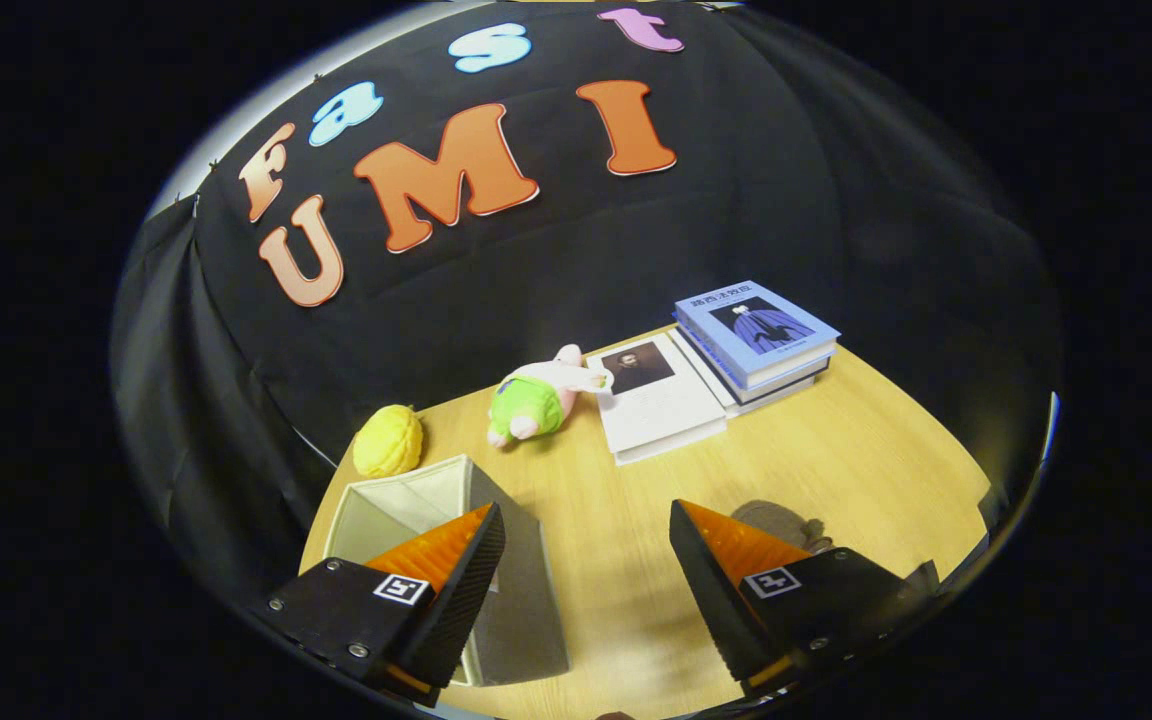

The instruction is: Open the storage box then place both shoes into the box .Put the left shoe in first, then the right shoe, with the right side of both shoes facing outward in a uniform manner.

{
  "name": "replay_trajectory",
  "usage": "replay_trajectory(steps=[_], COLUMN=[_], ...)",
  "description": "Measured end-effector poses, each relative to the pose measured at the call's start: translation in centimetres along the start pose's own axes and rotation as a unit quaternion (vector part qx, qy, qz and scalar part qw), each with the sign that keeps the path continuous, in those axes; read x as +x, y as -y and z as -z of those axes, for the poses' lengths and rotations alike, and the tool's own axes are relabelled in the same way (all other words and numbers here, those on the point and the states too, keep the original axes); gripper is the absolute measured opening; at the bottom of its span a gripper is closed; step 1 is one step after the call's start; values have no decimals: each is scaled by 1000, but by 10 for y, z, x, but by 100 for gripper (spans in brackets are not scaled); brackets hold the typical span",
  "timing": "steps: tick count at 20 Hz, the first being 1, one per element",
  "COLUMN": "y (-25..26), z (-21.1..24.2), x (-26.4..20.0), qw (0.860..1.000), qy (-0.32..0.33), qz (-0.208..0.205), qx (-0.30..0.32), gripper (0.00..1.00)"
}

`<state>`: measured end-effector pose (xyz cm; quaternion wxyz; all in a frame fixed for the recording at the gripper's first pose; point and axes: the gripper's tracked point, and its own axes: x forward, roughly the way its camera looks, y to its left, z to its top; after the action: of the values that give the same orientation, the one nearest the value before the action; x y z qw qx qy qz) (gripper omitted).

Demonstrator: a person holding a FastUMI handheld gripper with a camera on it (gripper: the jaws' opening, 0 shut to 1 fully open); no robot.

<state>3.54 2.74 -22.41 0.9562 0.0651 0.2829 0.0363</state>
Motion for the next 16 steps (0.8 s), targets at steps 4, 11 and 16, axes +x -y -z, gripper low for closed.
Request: replay_trajectory(steps=[4, 11, 16], y=[48, 121, 168], z=[0, 24, 62], x=[1, -6, -5], qw=[999, 994, 987], qy=[4, -6, -36], qz=[39, 105, 148], qx=[12, 42, 43], gripper=[99, 99, 99])
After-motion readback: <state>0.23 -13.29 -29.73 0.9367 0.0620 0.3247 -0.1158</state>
